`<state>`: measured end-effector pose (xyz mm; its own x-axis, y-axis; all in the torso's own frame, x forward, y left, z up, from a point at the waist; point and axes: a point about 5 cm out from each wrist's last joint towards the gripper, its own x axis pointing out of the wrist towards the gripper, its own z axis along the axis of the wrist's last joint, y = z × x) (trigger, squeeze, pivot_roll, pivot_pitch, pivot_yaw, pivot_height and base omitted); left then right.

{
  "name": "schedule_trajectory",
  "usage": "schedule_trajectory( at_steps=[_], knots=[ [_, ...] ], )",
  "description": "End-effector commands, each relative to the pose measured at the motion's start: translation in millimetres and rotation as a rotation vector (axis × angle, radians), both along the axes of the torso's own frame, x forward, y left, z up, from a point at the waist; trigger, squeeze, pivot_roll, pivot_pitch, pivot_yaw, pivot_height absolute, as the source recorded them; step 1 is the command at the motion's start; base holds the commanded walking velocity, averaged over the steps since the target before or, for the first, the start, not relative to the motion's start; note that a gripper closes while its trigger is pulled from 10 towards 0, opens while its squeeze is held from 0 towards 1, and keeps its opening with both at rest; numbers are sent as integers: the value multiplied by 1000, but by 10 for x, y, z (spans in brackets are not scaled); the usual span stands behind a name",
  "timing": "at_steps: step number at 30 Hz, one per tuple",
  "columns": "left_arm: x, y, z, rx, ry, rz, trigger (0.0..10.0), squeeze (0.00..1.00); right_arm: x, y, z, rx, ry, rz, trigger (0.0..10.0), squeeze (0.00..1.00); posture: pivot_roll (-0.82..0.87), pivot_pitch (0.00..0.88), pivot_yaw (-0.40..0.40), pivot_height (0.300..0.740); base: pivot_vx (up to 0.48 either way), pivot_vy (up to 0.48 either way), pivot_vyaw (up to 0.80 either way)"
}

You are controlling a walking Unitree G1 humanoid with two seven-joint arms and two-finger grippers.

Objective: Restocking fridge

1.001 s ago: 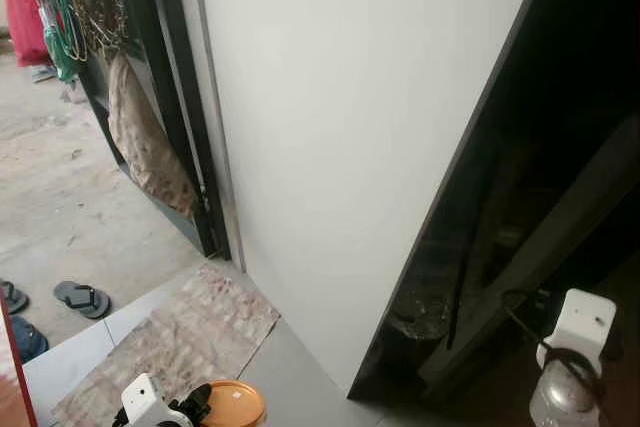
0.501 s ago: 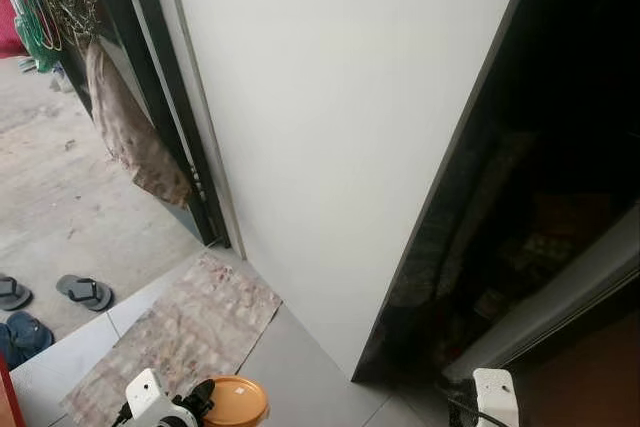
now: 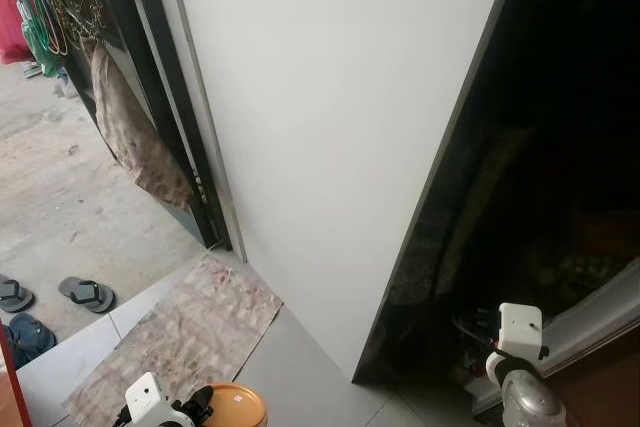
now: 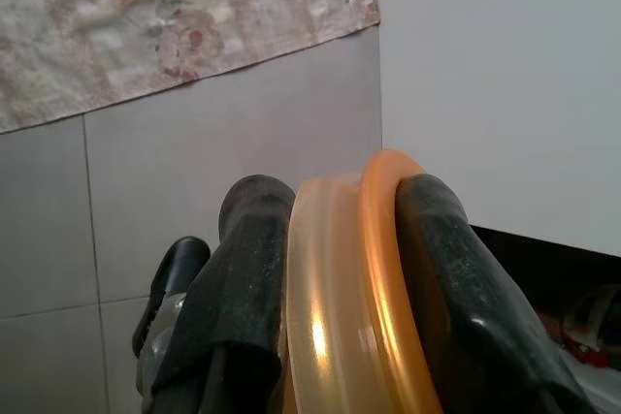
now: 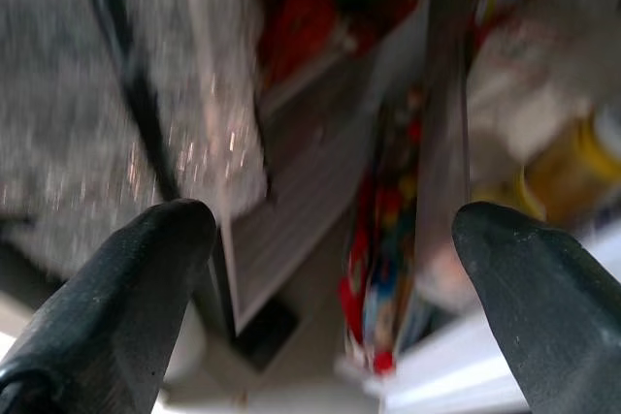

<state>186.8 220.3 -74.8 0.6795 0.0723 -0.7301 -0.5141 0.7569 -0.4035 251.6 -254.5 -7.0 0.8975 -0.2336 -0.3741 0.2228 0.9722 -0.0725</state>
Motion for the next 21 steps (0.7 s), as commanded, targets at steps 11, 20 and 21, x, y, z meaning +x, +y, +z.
schedule_trajectory(
  at_steps=[11, 20, 21],
  knots=[
    [-95, 23, -51, 78, 78, -52, 10000, 0, -437, 166, -479, 71, 304, 14, 10000, 0, -66, 23, 26, 740, 0, 0, 0],
    [-90, 43, -47, 96, 92, -70, 10000, 0, -860, 337, -772, 65, 532, 114, 10000, 0, -75, 12, 35, 740, 0, 0, 0],
    [-97, 43, -51, 99, 98, -69, 10000, 0, -893, 333, -788, 65, 548, 109, 10000, 0, -66, 9, 34, 740, 0, 0, 0]
  ],
)
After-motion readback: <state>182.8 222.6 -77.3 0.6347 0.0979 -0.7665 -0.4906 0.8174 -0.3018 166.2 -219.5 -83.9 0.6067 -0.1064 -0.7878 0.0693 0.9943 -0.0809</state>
